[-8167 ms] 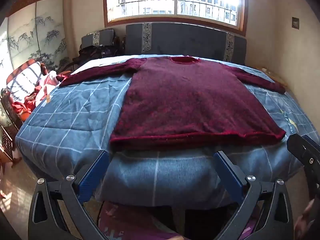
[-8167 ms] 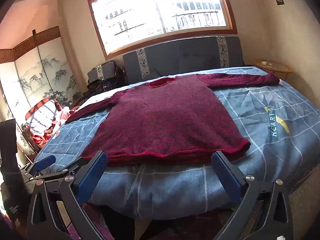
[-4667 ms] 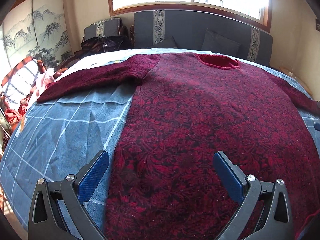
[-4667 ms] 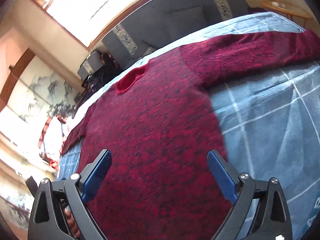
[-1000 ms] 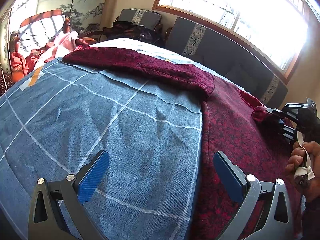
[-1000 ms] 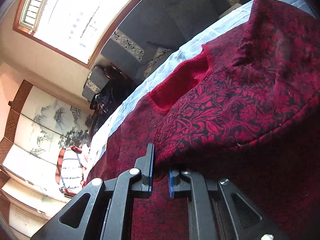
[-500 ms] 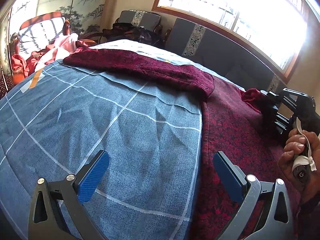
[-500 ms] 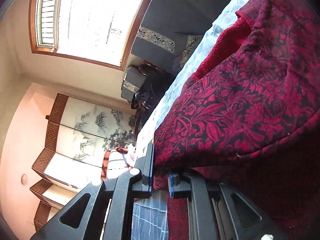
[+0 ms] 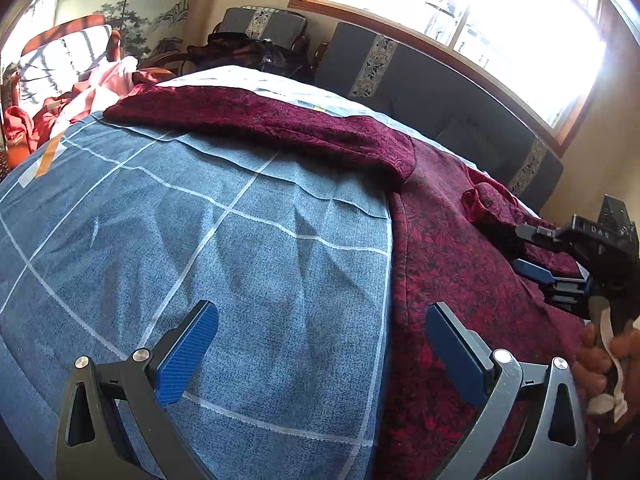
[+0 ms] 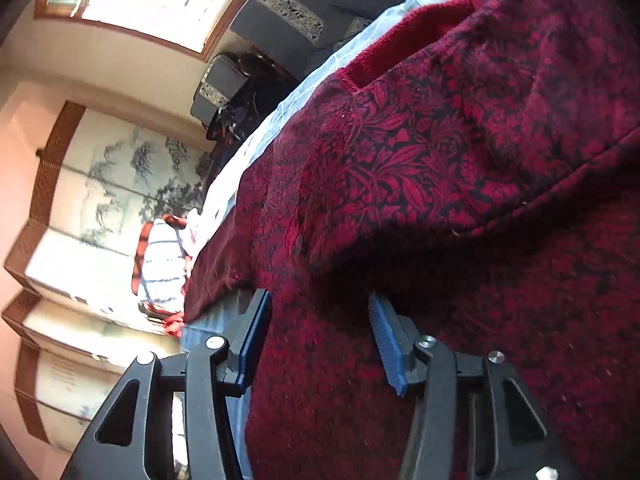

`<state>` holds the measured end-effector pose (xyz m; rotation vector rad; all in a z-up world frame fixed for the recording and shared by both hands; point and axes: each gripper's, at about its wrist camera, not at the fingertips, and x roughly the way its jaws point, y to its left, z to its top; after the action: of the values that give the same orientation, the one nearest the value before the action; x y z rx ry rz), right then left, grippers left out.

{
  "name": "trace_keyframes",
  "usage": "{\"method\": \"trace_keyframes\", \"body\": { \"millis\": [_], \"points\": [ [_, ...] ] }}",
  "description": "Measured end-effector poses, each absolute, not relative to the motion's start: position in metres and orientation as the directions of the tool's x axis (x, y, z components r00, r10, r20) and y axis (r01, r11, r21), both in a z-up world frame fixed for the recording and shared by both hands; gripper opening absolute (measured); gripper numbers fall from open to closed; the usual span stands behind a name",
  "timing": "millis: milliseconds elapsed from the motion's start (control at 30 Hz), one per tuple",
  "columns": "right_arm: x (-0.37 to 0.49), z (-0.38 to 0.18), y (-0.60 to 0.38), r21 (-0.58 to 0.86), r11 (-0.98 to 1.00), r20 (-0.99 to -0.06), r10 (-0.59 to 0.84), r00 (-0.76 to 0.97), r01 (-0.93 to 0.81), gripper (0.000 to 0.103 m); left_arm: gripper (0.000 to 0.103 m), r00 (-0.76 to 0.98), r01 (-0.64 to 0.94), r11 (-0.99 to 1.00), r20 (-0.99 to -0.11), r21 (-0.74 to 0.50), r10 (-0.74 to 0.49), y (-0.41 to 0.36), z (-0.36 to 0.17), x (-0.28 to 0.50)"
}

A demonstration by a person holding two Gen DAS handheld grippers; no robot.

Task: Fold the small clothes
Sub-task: 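Carry the sleeve across the sweater body with the right gripper and release, then grasp the other sleeve with the left gripper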

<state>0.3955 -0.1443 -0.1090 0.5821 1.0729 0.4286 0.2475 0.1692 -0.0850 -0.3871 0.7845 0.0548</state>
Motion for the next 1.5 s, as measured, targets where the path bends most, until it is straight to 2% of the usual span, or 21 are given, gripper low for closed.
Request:
{"method": "trace_keyframes", "body": {
  "millis": [100,167,333,400,500,600,633,767,967,1100,1200,1267,1300,1367,1500],
  "points": [
    [0.350,-0.088,-0.139,0.397,0.901,-0.777,0.433,0.457,-0.178,0.054,0.103,0.695,-0.155,0.926,-0.704,-0.344,-0.146,0.183,-0.074,0.263],
    [0.321,-0.081,-0.143,0.269,0.938,-0.794,0.345,0.501,-0.220,0.057,0.103,0.686,-0.179,0.908,-0.709,-0.379,-0.161,0.203,-0.063,0.276],
    [0.280,-0.072,-0.176,0.126,0.968,-0.782,0.232,0.579,-0.218,0.059,0.102,0.690,-0.303,0.854,-0.716,-0.423,-0.110,0.269,-0.040,0.316],
    [0.271,-0.074,-0.189,0.116,0.971,-0.775,0.220,0.593,-0.208,0.061,0.102,0.672,-0.339,0.835,-0.733,-0.434,-0.109,0.297,-0.043,0.333],
    [0.267,-0.083,-0.204,0.138,0.973,-0.779,0.221,0.586,-0.184,0.062,0.091,0.631,-0.406,0.777,-0.763,-0.480,-0.142,0.334,-0.061,0.353],
    [0.263,-0.090,-0.211,0.155,0.972,-0.779,0.230,0.584,-0.177,0.062,0.073,0.583,-0.484,0.703,-0.791,-0.520,-0.184,0.370,-0.087,0.362],
    [0.259,-0.092,-0.213,0.154,0.972,-0.775,0.230,0.588,-0.177,0.062,0.072,0.621,-0.471,0.680,-0.759,-0.561,-0.197,0.379,-0.088,0.360],
    [0.259,-0.095,-0.212,0.166,0.970,-0.769,0.241,0.592,-0.178,0.064,0.068,0.626,-0.479,0.680,-0.759,-0.555,-0.179,0.405,-0.089,0.368],
    [0.261,-0.100,-0.218,0.220,0.962,-0.760,0.272,0.590,-0.160,0.066,0.068,0.630,-0.454,0.756,-0.769,-0.472,-0.103,0.405,-0.086,0.389],
    [0.260,-0.100,-0.219,0.227,0.961,-0.752,0.276,0.599,-0.157,0.067,0.068,0.696,-0.429,0.751,-0.714,-0.503,-0.080,0.405,-0.091,0.397],
    [0.260,-0.100,-0.218,0.225,0.962,-0.750,0.274,0.602,-0.157,0.068,0.066,0.766,-0.393,0.693,-0.632,-0.605,-0.118,0.415,-0.098,0.392],
    [0.260,-0.100,-0.218,0.225,0.962,-0.749,0.274,0.603,-0.157,0.068,0.035,0.788,-0.376,0.623,-0.590,-0.686,-0.174,0.425,-0.111,0.391],
    [0.260,-0.100,-0.218,0.227,0.961,-0.748,0.276,0.603,-0.158,0.069,0.011,0.782,-0.382,0.583,-0.587,-0.717,-0.209,0.430,-0.120,0.392],
    [0.260,-0.100,-0.219,0.238,0.958,-0.744,0.284,0.604,-0.158,0.069,0.010,0.818,-0.344,0.541,-0.528,-0.767,-0.229,0.433,-0.125,0.387],
    [0.262,-0.100,-0.227,0.287,0.947,-0.729,0.312,0.610,-0.142,0.069,0.010,0.844,-0.244,0.613,-0.476,-0.751,-0.248,0.411,-0.095,0.391]
  ]
}}
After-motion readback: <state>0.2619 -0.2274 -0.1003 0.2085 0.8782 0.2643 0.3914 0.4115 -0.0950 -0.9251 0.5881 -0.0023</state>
